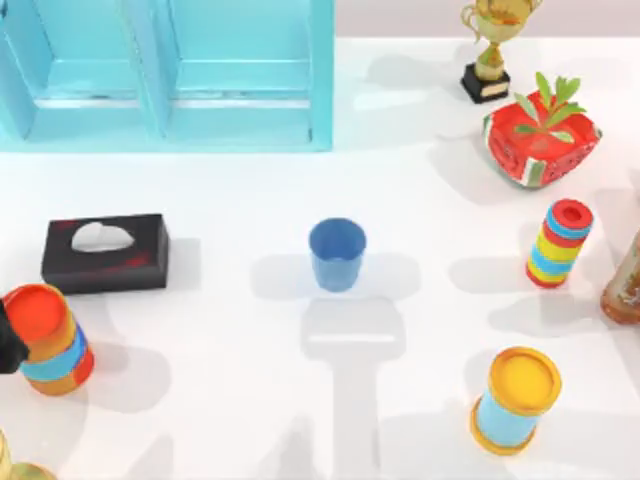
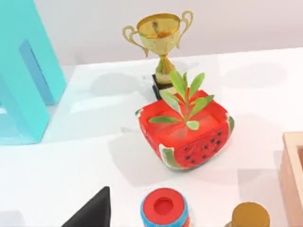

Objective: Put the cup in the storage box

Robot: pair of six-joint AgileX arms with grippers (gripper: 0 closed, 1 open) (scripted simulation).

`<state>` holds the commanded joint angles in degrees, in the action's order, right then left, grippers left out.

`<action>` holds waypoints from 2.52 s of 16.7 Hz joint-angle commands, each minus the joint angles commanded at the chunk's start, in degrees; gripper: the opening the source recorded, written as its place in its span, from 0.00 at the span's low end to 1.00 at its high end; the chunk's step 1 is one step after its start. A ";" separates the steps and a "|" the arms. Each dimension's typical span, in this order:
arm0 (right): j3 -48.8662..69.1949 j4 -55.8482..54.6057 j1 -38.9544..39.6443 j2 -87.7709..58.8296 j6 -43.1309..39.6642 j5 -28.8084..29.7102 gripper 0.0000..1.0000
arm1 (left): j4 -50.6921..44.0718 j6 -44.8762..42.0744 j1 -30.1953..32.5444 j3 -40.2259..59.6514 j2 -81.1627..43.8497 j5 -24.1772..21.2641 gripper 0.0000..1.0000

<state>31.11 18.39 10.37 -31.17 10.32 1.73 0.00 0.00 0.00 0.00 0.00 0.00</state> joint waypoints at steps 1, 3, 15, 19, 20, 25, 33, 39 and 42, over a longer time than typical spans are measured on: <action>4.96 2.96 1.67 -5.03 1.66 0.28 1.00 | 0.00 0.00 0.00 0.00 0.00 0.00 1.00; 15.47 9.24 5.21 -15.71 5.18 0.87 1.00 | 0.00 0.00 0.00 0.00 0.00 0.00 1.00; 81.11 47.98 26.61 -82.38 27.10 5.12 1.00 | 0.00 0.00 0.00 0.00 0.00 0.00 1.00; 97.18 57.18 31.64 -98.29 32.35 6.21 1.00 | 0.00 0.00 0.00 0.00 0.00 0.00 1.00; 100.17 58.87 32.56 -101.21 33.31 6.41 1.00 | 0.00 0.00 0.00 0.00 0.00 0.00 1.00; 107.20 62.79 34.72 -107.98 35.54 6.85 1.00 | 0.00 0.00 0.00 0.00 0.00 0.00 1.00; 103.49 58.63 34.22 -108.50 35.03 6.78 1.00 | 0.00 0.00 0.00 0.00 0.00 0.00 1.00; 92.36 44.76 33.30 -110.75 34.13 6.68 1.00 | 0.00 0.00 0.00 0.00 0.00 0.00 1.00; 90.55 42.79 33.16 -111.11 33.99 6.67 1.00 | 0.00 0.00 0.00 0.00 0.00 0.00 1.00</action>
<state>121.66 61.19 43.52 -142.28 44.31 8.40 0.00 0.00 0.00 0.00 0.00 0.00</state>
